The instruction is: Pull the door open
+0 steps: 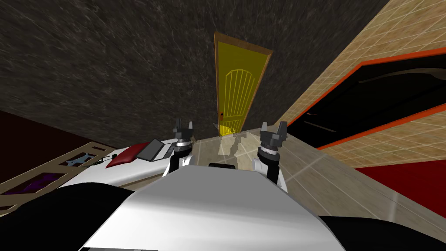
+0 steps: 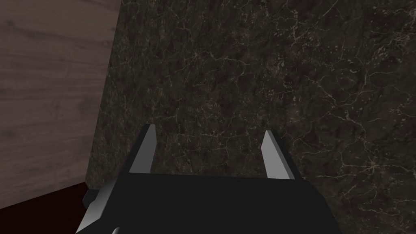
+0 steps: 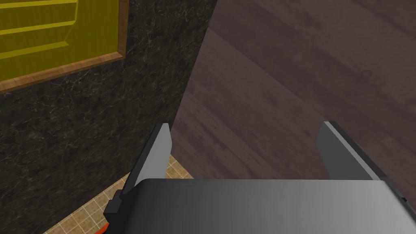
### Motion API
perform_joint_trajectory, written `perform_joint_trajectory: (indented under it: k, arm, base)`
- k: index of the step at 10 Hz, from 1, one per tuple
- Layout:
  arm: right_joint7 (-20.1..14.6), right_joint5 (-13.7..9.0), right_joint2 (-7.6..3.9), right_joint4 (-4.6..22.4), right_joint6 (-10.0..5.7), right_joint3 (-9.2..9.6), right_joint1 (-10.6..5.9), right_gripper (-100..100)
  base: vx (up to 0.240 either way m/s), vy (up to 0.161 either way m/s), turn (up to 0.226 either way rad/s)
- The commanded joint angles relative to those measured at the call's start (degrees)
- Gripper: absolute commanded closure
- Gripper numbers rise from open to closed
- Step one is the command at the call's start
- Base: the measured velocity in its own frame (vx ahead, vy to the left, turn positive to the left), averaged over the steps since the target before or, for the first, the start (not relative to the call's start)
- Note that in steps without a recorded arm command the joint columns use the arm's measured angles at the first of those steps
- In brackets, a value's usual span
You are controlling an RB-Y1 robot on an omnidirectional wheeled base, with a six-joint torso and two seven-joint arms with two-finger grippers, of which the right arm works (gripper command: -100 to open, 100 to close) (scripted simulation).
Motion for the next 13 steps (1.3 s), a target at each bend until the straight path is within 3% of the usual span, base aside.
perform_joint_trajectory:
  k: [1,5,13]
  arm:
    - [1.3,0.5,-0.55,1.6,0.24,0.45,-0.88,-100]
    - [5.4,2.3,-1.98,6.8,1.02,1.95,-3.79,-100]
    - [12.8,5.3,-3.74,16.1,2.4,4.6,-8.92,-100]
  base:
    - [0.047,0.02,-0.037]
    - [0.109,0.024,-0.056]
    - [0.095,0.032,-0.048]
